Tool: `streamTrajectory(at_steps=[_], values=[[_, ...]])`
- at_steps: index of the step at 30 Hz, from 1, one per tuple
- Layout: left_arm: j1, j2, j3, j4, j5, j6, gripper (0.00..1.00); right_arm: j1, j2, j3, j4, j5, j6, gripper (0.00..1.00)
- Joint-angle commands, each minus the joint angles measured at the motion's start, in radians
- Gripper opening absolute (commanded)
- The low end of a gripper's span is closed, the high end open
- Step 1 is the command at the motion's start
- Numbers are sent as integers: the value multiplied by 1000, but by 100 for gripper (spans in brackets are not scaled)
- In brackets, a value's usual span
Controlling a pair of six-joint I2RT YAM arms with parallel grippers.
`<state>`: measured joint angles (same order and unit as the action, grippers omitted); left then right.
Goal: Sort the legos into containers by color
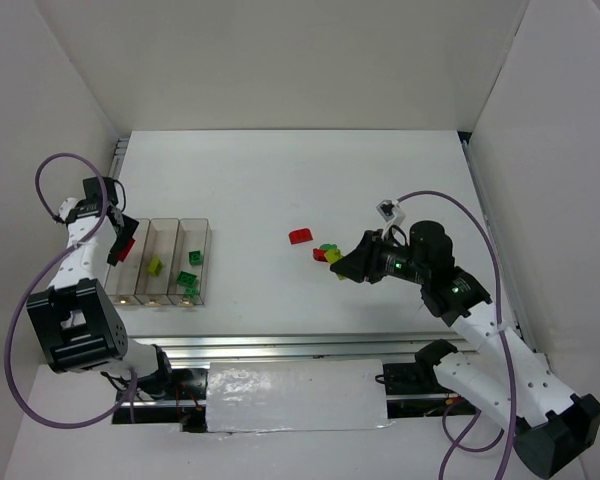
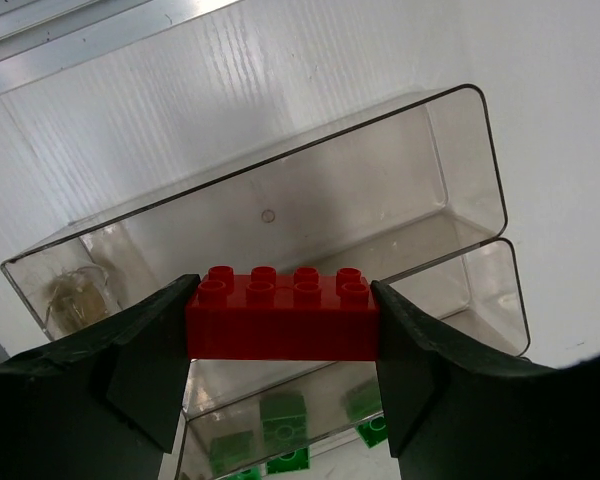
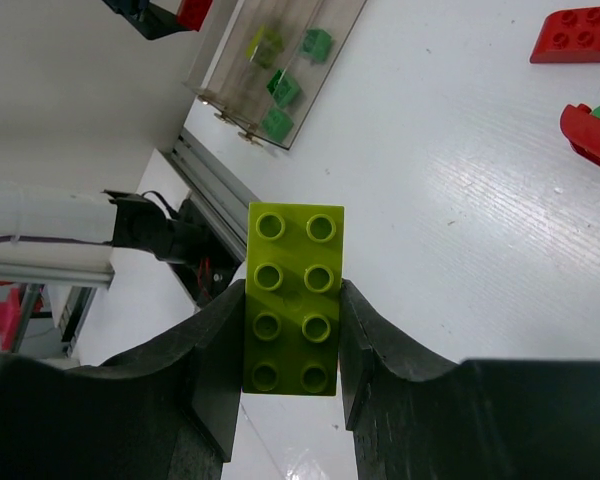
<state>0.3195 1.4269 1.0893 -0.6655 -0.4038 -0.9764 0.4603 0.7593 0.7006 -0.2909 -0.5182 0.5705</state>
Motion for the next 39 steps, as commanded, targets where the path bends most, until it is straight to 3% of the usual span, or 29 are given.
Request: streamTrajectory(at_steps=[1, 4, 5, 15, 18, 19, 23, 24, 25, 26, 27, 30, 39], values=[[1, 12, -8, 21, 7, -28, 57, -5, 0, 36, 35, -22, -26, 0], [1, 13, -16, 11, -12, -44, 78, -5, -2, 36, 39, -20, -20, 0], [1, 15, -12, 4, -20, -51, 98, -5, 0, 34, 39, -22, -17, 0], [3, 1, 11, -40, -55, -70, 99, -5, 5, 13, 61, -37, -11, 0], [-8, -46, 1, 3, 11, -21, 100, -3, 6, 8, 62, -39, -15, 0], [-37, -75, -26, 91, 46, 40, 100, -5, 14, 8, 67, -49, -15, 0], [-233, -256, -78, 406, 485, 264, 100, -6, 23, -12, 130, -132, -27, 0], [-355, -272, -60, 443, 550, 334, 99, -8, 12, -18, 143, -155, -46, 0], [-406, -285, -54, 473, 630, 363, 100, -8, 3, -26, 159, -178, -58, 0], [-451, -316, -55, 565, 725, 387, 99, -9, -9, -44, 197, -240, -69, 0], [-527, -333, -80, 625, 922, 387, 99, -11, -38, -56, 222, -279, -87, 0], [-658, -385, -121, 826, 1124, 306, 99, -11, -116, -107, 346, -420, -80, 0], [-1038, -398, -124, 972, 1168, 303, 100, -12, -290, -204, 610, -499, 12, 0]])
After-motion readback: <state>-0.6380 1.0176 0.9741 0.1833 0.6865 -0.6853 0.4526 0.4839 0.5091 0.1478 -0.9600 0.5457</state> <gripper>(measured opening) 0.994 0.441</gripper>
